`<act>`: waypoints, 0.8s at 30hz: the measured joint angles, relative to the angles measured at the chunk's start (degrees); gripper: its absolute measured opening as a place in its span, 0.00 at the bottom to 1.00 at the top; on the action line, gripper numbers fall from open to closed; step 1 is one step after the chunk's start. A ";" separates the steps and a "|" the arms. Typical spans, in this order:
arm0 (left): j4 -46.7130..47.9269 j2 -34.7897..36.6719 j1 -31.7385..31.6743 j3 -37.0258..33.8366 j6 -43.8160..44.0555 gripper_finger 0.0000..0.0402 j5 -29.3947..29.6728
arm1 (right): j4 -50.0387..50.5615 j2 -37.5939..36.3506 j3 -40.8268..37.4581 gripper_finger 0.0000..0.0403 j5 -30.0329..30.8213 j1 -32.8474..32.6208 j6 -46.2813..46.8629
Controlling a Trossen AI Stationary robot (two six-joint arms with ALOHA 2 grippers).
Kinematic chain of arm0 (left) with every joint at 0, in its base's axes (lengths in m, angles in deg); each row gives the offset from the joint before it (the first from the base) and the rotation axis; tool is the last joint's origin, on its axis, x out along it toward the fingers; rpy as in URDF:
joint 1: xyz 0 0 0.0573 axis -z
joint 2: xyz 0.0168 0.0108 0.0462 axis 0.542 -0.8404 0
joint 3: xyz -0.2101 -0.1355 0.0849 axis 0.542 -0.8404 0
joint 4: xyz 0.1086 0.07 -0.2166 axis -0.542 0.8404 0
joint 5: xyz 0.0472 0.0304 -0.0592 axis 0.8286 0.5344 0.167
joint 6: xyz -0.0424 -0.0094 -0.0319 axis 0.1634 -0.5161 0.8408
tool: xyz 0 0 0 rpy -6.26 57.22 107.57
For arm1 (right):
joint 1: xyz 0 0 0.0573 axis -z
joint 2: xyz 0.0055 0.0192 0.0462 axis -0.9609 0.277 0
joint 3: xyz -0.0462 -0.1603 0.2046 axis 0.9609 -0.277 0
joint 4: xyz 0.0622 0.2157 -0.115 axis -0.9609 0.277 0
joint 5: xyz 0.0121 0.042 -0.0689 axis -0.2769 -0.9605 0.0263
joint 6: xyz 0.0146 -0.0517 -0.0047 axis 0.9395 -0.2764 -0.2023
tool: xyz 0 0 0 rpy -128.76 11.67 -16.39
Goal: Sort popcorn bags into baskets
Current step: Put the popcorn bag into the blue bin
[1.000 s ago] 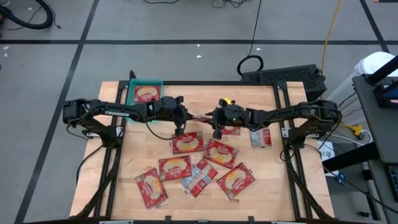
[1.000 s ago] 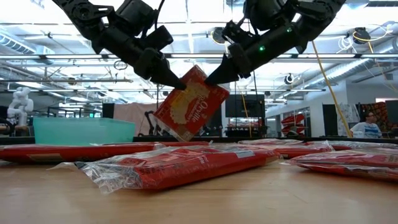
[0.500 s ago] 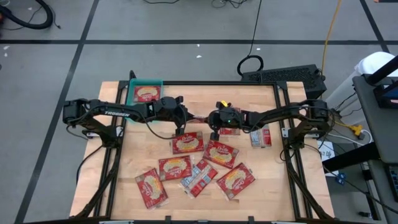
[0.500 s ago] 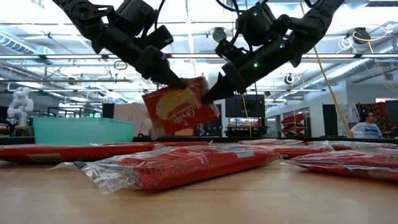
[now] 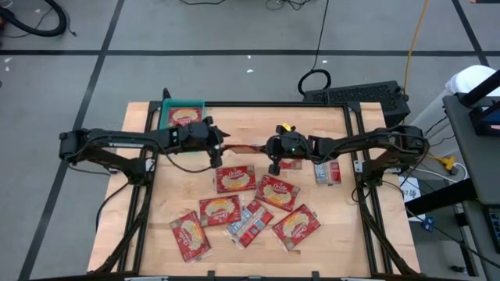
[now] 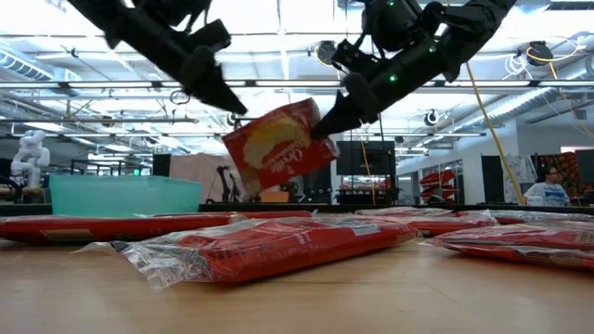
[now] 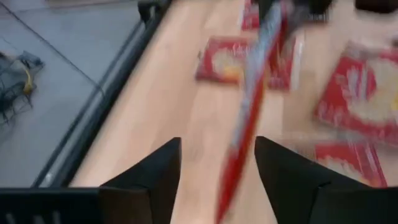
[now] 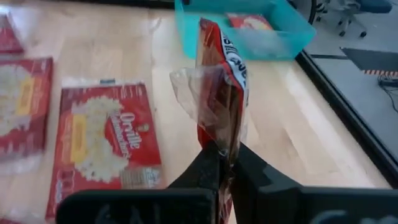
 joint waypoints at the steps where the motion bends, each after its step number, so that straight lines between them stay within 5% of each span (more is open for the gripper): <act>1: -0.30 0.97 0.12 -0.63 0.36 0.53 -0.07 | -0.15 -0.46 -0.64 0.01 0.00 -0.01 0.74; 12: -5.63 11.85 0.87 -11.02 3.37 0.43 -4.81 | -20.75 -0.59 -7.31 0.01 -6.23 -1.16 4.58; 24: -20.36 13.28 2.10 -15.39 2.58 0.26 -7.04 | -31.67 -0.24 -9.38 0.01 -8.77 -2.14 3.61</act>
